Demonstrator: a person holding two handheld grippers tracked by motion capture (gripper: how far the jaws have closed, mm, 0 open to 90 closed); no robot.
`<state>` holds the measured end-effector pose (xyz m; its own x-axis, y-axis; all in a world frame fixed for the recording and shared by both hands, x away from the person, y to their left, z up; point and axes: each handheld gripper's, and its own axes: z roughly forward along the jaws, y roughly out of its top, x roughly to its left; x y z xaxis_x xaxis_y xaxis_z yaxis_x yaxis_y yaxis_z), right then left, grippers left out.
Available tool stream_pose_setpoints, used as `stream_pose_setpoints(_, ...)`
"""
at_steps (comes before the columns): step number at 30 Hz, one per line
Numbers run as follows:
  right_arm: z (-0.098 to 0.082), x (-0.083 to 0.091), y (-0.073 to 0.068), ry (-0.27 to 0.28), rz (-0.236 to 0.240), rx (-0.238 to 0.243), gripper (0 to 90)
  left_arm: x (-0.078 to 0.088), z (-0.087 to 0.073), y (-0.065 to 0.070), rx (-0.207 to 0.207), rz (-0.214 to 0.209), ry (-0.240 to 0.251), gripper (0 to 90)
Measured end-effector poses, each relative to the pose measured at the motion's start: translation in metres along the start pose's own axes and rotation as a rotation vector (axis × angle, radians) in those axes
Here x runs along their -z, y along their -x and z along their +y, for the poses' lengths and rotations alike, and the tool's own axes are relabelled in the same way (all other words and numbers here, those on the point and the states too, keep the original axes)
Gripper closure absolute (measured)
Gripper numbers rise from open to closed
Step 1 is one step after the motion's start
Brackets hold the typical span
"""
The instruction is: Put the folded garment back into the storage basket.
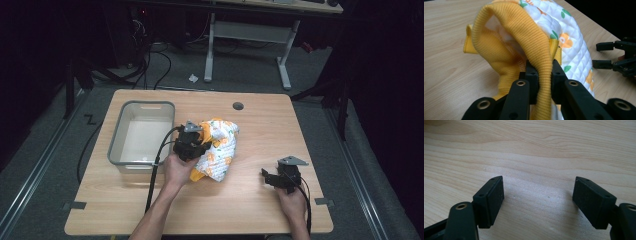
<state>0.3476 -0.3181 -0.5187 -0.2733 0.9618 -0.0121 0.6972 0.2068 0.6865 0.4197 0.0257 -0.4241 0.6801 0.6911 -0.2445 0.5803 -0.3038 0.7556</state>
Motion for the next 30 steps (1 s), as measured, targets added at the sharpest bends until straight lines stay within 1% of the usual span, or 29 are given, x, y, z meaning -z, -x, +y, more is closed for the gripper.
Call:
stream_pose_setpoints(2, 0.0, 0.0, 0.0, 0.0, 0.0, 0.0, 25.5, 0.006, 0.0, -0.001, 0.009, 0.008, 0.014, 80.9)
stream_pose_setpoints(5, 0.0, 0.0, 0.0, 0.0, 0.0, 0.0, 25.5, 0.012, 0.001, -0.003, 0.014, 0.003, 0.028, 80.9)
stream_pose_setpoints(6, 0.0, 0.0, 0.0, 0.0, 0.0, 0.0, 25.5, 0.012, 0.001, -0.003, 0.014, 0.003, 0.028, 80.8)
stream_pose_setpoints(13, 0.0, 0.0, 0.0, 0.0, 0.0, 0.0, 25.5, 0.029, 0.006, -0.011, 0.026, -0.003, 0.051, 80.9)
stream_pose_setpoints(15, 0.0, 0.0, 0.0, 0.0, 0.0, 0.0, 25.5, 0.032, 0.007, -0.013, 0.023, 0.004, 0.056, 80.9)
stream_pose_setpoints(19, 0.0, 0.0, 0.0, 0.0, 0.0, 0.0, 25.5, 0.038, 0.007, -0.017, 0.029, 0.003, 0.065, 80.9)
stream_pose_setpoints(20, 0.0, 0.0, 0.0, 0.0, 0.0, 0.0, 25.5, 0.041, 0.007, -0.022, 0.037, 0.003, 0.063, 80.9)
stream_pose_setpoints(22, 0.0, 0.0, 0.0, 0.0, 0.0, 0.0, 25.5, 0.044, 0.007, -0.024, 0.038, 0.016, 0.066, 80.9)
stream_pose_setpoints(26, 0.0, 0.0, 0.0, 0.0, 0.0, 0.0, 25.5, 0.052, 0.006, -0.03, 0.05, 0.023, 0.076, 80.9)
stream_pose_setpoints(30, 0.0, 0.0, 0.0, 0.0, 0.0, 0.0, 25.5, 0.059, 0.006, -0.035, 0.049, 0.043, 0.08, 80.9)
